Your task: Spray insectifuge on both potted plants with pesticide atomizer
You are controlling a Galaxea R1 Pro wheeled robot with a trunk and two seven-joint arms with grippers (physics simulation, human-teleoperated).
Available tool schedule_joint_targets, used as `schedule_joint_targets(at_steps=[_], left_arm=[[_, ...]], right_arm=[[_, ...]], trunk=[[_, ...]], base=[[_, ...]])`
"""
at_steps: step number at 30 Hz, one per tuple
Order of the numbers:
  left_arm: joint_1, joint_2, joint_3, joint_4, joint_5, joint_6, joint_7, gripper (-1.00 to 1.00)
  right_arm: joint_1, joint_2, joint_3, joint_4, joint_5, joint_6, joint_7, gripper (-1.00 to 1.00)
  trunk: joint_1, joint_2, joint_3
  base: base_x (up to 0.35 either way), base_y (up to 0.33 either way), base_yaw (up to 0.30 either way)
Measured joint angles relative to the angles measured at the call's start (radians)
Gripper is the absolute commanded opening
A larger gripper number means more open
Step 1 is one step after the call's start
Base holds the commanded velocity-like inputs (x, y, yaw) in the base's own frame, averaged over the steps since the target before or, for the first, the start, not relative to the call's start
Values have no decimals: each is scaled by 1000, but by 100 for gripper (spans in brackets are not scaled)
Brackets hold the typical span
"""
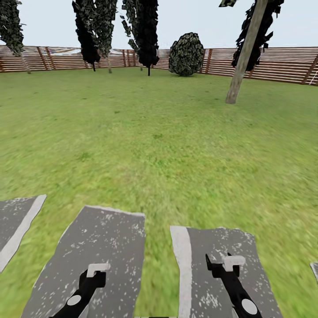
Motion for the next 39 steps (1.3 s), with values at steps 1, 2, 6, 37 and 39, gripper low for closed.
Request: schedule_joint_targets(at_steps=[1, 2, 6, 37, 39], left_arm=[[0, 0, 0, 0, 0, 0, 0, -100], [0, 0, 0, 0, 0, 0, 0, -100], [1, 0, 0, -1, 0, -1, 0, -100], [74, -11, 3, -1, 1, -11, 3, -100], [75, -11, 3, -1, 1, -12, 2, -100]], right_arm=[[0, 0, 0, 0, 0, 0, 0, 100], [0, 0, 0, 0, 0, 1, 0, 100], [0, 0, 0, 0, 0, 1, 0, 100], [0, 1, 0, 1, 0, 0, -2, 100], [0, 1, 0, 1, 0, 0, -3, 100]], trunk=[[-4, 7, 3], [-8, 14, 6], [-8, 14, 6], [-8, 14, 6], [-8, 14, 6]], base=[[0, 0, -189], [0, 0, -209], [0, 0, -265], [0, -1, -281], [-132, -135, -56]])
